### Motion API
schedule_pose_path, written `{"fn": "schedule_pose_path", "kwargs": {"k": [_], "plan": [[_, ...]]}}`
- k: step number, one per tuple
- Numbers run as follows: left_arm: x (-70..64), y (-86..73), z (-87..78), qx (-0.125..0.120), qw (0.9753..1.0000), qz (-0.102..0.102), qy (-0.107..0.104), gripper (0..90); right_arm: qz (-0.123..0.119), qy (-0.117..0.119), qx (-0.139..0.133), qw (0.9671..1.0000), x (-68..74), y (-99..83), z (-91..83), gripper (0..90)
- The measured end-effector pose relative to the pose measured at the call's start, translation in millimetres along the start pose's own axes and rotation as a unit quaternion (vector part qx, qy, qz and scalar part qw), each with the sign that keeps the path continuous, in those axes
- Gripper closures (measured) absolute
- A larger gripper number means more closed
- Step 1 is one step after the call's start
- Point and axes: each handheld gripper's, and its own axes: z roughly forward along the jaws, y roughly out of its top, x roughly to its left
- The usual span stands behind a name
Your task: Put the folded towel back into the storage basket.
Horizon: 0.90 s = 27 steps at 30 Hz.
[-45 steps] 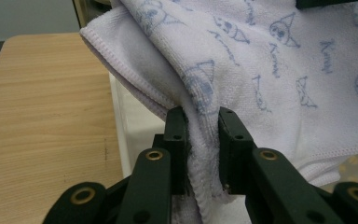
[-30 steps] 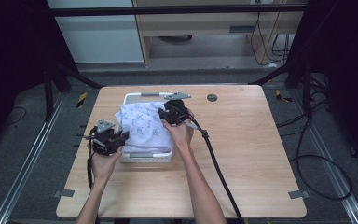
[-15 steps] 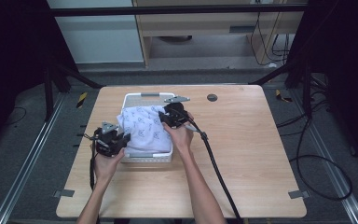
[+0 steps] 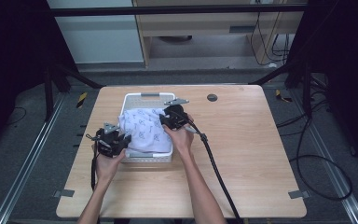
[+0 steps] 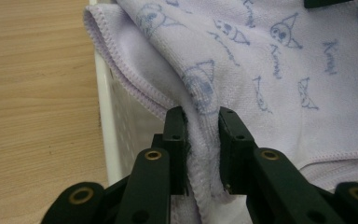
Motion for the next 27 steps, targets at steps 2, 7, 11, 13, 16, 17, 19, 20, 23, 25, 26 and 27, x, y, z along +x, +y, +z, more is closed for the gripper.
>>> {"fn": "schedule_pose_path", "kwargs": {"k": [2,7,11,13,16,17,19,20,23,25,26,27], "plan": [[0.2,-0.3,0.9,0.003,1.0,0.0,0.001,74.4,-0.002,-0.002,0.004,1.0,0.3,-1.0,1.1,62.5],[1.1,-1.0,2.4,0.007,1.0,-0.003,0.003,73.9,-0.01,-0.006,0.009,0.9999,1.6,-2.0,2.0,61.7],[0.7,-0.9,2.6,0.008,1.0,-0.003,0.005,73.4,-0.015,-0.008,0.012,0.9998,1.7,-2.6,2.5,61.8],[0.7,-0.8,2.6,0.008,0.9999,-0.003,0.006,72.8,-0.016,-0.008,0.015,0.9997,1.8,-3.0,3.0,61.7],[1.2,-0.8,2.8,0.007,0.9999,-0.004,0.007,71.4,-0.02,-0.01,0.018,0.9996,1.7,-3.7,3.9,60.3],[1.4,-0.9,2.8,0.007,0.9999,-0.005,0.008,71.2,-0.021,-0.011,0.019,0.9995,1.8,-4.0,4.1,60.0],[1.3,-0.9,2.8,0.007,0.9999,-0.004,0.012,70.8,-0.018,-0.009,0.023,0.9995,2.5,-4.4,4.5,59.8],[1.5,-1.0,2.8,0.006,0.9999,-0.004,0.014,70.7,-0.022,-0.01,0.021,0.9995,2.8,-4.8,5.0,59.4],[2.8,-1.1,2.3,0.004,0.9998,-0.005,0.016,69.5,-0.027,-0.011,0.015,0.9994,4.4,-3.8,3.7,57.6],[3.9,-0.7,0.7,-0.003,0.9998,-0.008,0.016,68.8,-0.03,-0.012,0.012,0.9994,5.0,-2.6,2.1,57.6],[4.2,-0.2,-0.6,-0.007,0.9998,-0.01,0.015,68.6,-0.029,-0.011,0.01,0.9995,5.0,-1.7,0.6,57.3],[4.3,0.3,-1.6,-0.01,0.9998,-0.011,0.015,67.9,-0.03,-0.01,0.006,0.9995,4.8,-1.0,-0.8,57.1]]}}
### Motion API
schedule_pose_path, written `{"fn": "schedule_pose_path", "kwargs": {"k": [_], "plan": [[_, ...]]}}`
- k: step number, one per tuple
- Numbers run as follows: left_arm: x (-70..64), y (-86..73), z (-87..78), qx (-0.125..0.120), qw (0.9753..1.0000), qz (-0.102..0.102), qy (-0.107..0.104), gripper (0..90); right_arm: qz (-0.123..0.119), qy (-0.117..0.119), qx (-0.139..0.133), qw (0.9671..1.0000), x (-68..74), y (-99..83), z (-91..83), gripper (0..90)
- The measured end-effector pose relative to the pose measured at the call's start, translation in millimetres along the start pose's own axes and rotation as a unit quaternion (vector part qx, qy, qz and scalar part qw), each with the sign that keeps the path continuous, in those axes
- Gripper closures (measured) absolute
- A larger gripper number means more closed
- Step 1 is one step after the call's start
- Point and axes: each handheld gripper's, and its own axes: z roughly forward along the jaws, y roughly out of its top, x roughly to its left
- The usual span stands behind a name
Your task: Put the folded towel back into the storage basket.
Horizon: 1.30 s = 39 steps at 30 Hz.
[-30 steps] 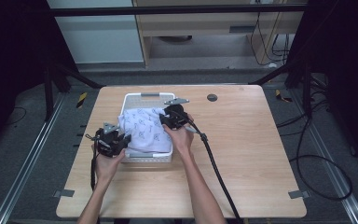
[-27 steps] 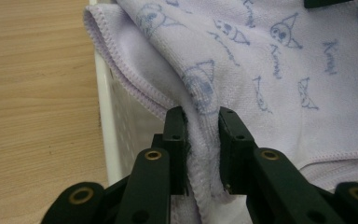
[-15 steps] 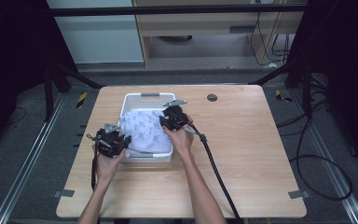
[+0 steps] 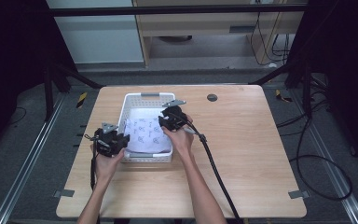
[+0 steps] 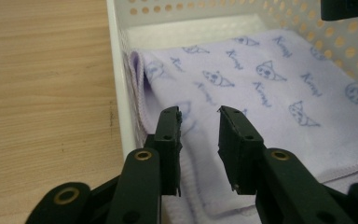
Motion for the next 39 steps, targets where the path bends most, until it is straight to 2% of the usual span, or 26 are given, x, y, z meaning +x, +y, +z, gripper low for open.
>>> {"fn": "schedule_pose_path", "kwargs": {"k": [5,18,22,28,32,39], "plan": [[0.0,2.9,-7.3,-0.024,0.9997,0.0,0.006,64.2,0.0,0.005,-0.009,0.9999,-1.1,3.5,-8.5,54.5],[-11.5,8.6,-25.7,-0.071,0.9973,0.005,-0.02,52.6,0.002,0.033,-0.027,0.9991,-8.2,6.7,-45.7,35.3],[-17.1,8.9,-29.8,-0.077,0.9964,0.012,-0.031,48.7,0.002,0.041,-0.028,0.9988,-11.9,5.6,-60.5,26.7],[-26.3,8.2,-36.6,-0.084,0.9952,0.026,-0.041,41.1,-0.011,0.047,-0.029,0.9984,-19.9,-3.3,-81.9,16.9],[-31.4,4.9,-40.2,-0.086,0.9945,0.04,-0.046,38.3,-0.018,0.047,-0.035,0.9981,-24.5,-10.7,-94.5,14.3],[-34.9,-1.8,-46.1,-0.087,0.9938,0.046,-0.051,33.0,-0.019,0.049,-0.051,0.9973,-34.5,-26.3,-118.5,11.0]]}}
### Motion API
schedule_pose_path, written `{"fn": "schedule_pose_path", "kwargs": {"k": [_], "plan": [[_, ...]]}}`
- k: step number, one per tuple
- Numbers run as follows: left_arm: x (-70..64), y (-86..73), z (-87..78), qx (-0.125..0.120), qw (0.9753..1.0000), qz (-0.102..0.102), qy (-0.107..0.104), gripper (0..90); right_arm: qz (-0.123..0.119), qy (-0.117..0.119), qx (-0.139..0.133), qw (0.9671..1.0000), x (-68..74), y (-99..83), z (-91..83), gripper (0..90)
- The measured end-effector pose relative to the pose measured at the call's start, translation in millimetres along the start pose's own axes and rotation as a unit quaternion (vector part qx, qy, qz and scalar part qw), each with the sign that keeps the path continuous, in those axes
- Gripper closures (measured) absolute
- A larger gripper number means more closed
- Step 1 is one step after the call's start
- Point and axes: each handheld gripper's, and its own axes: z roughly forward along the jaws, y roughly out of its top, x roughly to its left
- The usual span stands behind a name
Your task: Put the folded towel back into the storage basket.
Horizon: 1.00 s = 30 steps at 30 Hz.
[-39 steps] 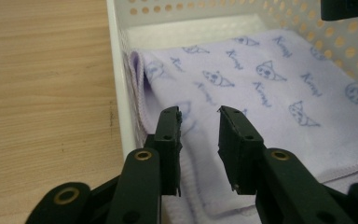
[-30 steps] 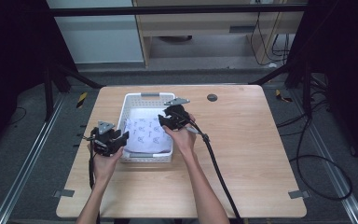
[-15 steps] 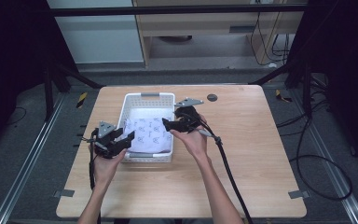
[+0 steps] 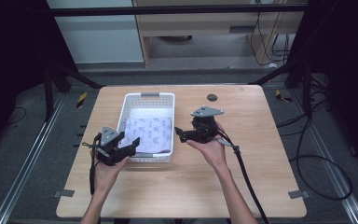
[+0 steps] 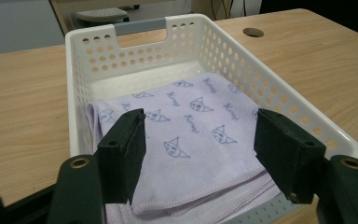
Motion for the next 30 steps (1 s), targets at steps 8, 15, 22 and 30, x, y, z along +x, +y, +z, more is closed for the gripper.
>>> {"fn": "schedule_pose_path", "kwargs": {"k": [8,15,22,30], "plan": [[-1.8,-8.4,-6.4,0.002,1.0,0.005,-0.001,30.0,0.003,-0.008,-0.018,0.9998,-10.7,-17.3,-27.1,8.9],[-3.9,-14.4,-10.0,0.003,0.9999,0.012,-0.003,28.3,0.006,-0.016,-0.024,0.9996,-23.0,-39.5,-50.0,8.6],[-5.8,-20.7,-14.8,-0.002,0.9996,0.029,0.0,27.8,0.004,-0.036,-0.019,0.9992,-39.7,-69.2,-68.5,8.6],[-4.3,-36.2,-23.3,-0.001,0.9994,0.034,0.001,27.3,0.012,-0.057,-0.017,0.9981,-60.1,-98.8,-84.6,8.9]]}}
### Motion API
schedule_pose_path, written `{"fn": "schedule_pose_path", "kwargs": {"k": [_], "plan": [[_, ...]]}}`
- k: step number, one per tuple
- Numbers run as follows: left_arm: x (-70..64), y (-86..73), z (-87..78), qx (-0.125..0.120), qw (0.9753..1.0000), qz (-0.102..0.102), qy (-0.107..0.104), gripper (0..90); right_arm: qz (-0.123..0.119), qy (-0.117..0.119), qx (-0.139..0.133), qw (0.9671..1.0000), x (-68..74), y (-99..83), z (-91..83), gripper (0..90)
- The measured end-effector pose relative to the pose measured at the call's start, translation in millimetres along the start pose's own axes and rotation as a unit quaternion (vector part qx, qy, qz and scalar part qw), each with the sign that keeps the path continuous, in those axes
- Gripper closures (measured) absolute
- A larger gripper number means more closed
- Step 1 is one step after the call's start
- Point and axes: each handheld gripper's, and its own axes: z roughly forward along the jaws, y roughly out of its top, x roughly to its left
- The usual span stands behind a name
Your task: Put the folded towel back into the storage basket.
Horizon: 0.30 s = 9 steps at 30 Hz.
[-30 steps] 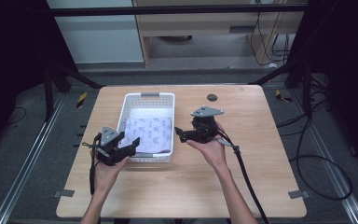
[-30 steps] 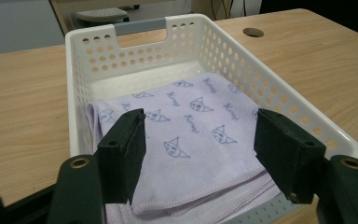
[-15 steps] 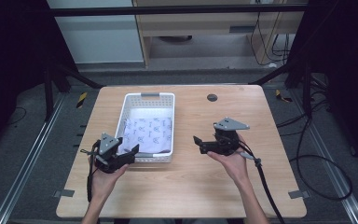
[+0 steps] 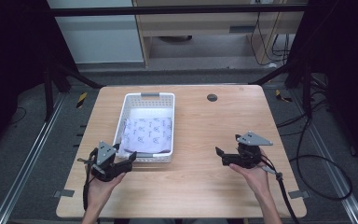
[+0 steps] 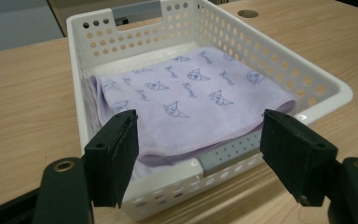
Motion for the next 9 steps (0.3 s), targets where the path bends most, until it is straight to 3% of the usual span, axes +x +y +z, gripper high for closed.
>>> {"fn": "schedule_pose_path", "kwargs": {"k": [9], "plan": [[-1.9,-17.6,-8.6,0.007,0.9999,0.008,0.002,27.4,0.0,-0.009,0.023,0.9997,-14.1,-25.0,-6.7,9.1]]}}
